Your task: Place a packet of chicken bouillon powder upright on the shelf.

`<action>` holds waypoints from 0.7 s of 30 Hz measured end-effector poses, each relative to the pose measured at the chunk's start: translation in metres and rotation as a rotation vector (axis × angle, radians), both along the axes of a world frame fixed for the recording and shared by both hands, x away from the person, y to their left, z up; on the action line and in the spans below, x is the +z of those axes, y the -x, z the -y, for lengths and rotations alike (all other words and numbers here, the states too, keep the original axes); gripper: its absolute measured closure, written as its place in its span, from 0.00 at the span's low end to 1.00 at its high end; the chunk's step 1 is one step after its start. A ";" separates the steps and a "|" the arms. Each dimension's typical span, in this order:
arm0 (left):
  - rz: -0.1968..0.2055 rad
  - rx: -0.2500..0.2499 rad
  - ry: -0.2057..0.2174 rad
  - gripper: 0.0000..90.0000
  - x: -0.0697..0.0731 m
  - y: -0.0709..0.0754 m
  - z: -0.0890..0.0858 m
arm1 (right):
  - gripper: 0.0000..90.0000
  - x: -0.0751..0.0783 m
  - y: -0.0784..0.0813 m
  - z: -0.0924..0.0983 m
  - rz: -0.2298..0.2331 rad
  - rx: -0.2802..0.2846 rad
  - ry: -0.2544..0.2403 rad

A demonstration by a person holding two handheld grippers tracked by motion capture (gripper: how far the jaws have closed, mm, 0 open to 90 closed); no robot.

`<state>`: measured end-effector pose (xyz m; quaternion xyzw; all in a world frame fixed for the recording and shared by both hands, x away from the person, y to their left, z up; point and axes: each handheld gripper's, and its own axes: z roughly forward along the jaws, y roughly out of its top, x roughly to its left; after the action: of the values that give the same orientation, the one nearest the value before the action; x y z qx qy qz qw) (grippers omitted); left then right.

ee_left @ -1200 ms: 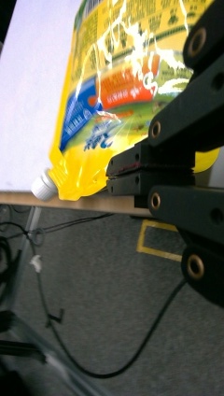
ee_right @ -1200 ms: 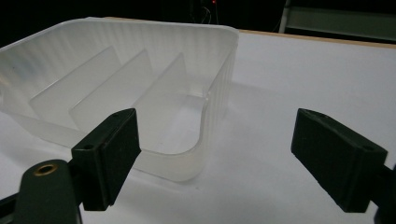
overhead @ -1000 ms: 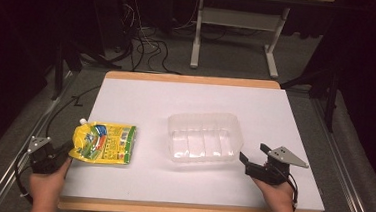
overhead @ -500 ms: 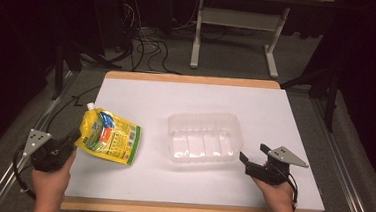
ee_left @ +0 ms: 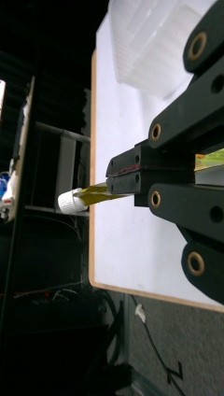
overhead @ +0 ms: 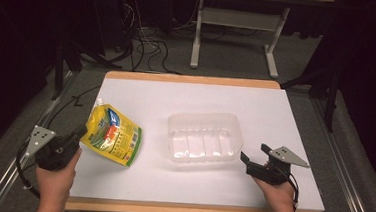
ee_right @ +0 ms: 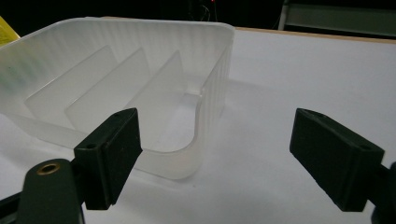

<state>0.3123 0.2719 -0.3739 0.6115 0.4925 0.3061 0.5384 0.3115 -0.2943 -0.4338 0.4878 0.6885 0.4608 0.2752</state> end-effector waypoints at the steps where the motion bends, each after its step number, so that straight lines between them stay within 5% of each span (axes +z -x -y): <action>1: 0.009 -0.009 -0.002 1.00 0.003 0.001 0.003 | 0.19 0.000 0.000 0.001 -0.001 -0.001 -0.001; 21: 0.082 -0.210 -0.059 1.00 0.019 0.010 0.081 | 0.20 0.000 0.000 0.001 -0.002 -0.001 -0.007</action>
<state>0.3025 0.1913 -0.3548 0.6623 0.3942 0.2868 0.5690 0.3111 -0.2951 -0.4340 0.4894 0.6869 0.4628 0.2729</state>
